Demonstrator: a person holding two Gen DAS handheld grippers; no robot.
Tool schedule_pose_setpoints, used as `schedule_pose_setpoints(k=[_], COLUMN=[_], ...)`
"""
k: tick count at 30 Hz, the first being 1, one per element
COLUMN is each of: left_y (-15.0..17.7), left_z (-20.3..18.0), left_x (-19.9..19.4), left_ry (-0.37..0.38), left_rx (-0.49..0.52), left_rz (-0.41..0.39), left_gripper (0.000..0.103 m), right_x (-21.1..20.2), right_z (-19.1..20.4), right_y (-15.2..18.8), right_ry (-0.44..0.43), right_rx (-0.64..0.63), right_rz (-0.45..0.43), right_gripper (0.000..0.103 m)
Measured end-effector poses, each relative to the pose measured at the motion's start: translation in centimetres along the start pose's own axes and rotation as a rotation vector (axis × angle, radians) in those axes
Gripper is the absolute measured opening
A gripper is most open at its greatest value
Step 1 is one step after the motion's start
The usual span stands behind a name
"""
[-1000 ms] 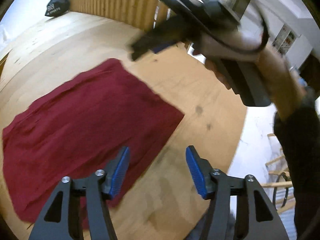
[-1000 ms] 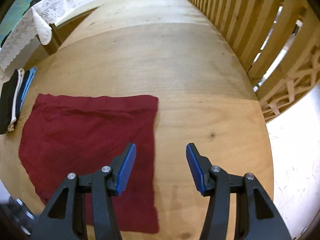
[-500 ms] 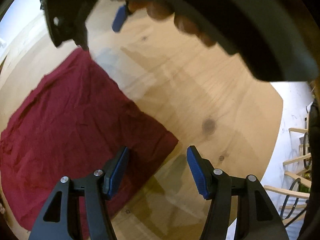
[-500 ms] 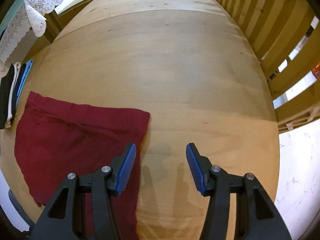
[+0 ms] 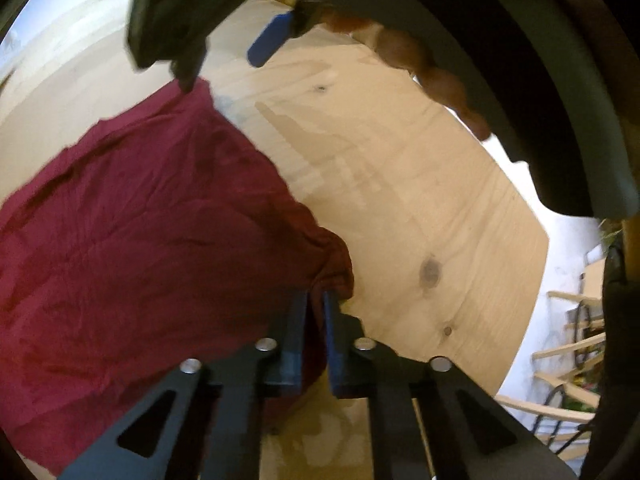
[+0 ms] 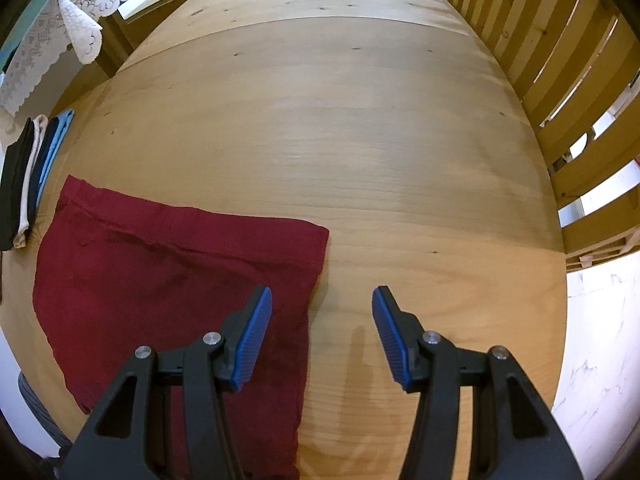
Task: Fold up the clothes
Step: 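Grasp the shirt edge with the left gripper while the right gripper grasps nearby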
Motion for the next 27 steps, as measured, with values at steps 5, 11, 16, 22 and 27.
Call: schedule_pose_setpoints(k=[5, 11, 16, 22, 27], left_y=[1.4, 1.6, 1.0, -0.7, -0.3], left_z=[1.0, 1.8, 3.2, 2.5, 4.0], left_x=[-1.5, -3.8, -3.8, -1.3, -2.3], left_ry=[0.101, 0.178, 0.198, 0.220, 0.266], left_rx=[-0.073, -0.102, -0.133, -0.145, -0.177], left_rz=[-0.023, -0.082, -0.087, -0.096, -0.119], left_gripper=[0.006, 0.006, 0.006, 0.006, 0.006], right_x=[0.7, 3.1, 3.1, 3.6, 4.4], right_z=[-0.6, -1.3, 0.1, 1.6, 2.1], right_y=[-0.9, -2.2, -1.4, -1.5, -2.4], right_ry=[-0.011, -0.048, -0.120, -0.130, -0.078], right_rx=[0.025, 0.059, 0.108, 0.098, 0.071], right_rz=[-0.014, 0.009, 0.023, 0.003, -0.025], right_gripper=[0.052, 0.052, 0.052, 0.052, 0.016])
Point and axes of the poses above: each gripper's, at about its wrist camera, not at the fingertips, and x roughly the way its jaws point, z to its left, y to its underside, the point moved 2 cm from there along x, roughly the way its jaws point, and after that the axes turned 5 degrees about z, right-handed, at the moved point
